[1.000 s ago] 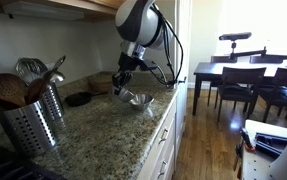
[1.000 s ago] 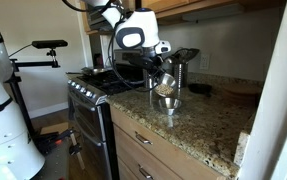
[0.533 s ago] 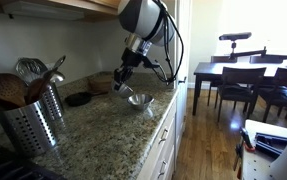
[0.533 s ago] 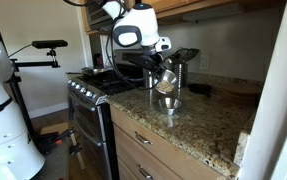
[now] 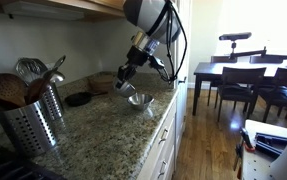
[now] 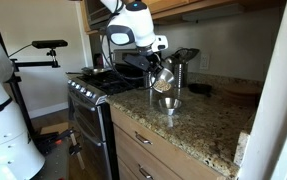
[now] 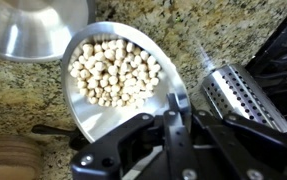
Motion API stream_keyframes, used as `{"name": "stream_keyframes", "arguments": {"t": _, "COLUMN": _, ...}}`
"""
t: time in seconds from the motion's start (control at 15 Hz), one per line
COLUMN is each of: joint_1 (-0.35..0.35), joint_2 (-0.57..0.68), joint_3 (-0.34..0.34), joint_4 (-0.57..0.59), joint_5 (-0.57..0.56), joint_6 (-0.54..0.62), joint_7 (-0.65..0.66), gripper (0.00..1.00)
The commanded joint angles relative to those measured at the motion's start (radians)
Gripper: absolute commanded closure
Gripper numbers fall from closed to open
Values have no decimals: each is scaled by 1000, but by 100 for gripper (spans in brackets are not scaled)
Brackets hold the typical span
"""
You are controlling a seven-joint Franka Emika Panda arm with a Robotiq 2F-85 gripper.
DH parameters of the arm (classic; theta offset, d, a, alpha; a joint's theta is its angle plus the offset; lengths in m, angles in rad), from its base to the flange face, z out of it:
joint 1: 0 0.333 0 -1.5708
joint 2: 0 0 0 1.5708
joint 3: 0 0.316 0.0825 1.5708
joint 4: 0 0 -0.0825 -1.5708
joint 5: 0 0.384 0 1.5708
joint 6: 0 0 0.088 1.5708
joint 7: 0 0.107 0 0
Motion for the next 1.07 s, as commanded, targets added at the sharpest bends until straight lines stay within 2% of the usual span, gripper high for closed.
{"name": "stream_keyframes", "arguments": {"t": 0.0, "joint_1": 1, "joint_2": -75, "joint_3": -2, "joint_4": -68, "joint_5": 106, "joint_6": 21, "joint_7": -101, "gripper": 93}}
{"name": "stream_keyframes", "arguments": {"t": 1.0, "joint_1": -5, "joint_2": -116, "joint_3": -29, "joint_4": -103, "joint_5": 447, "joint_6": -22, "joint_7": -431, "gripper": 93}}
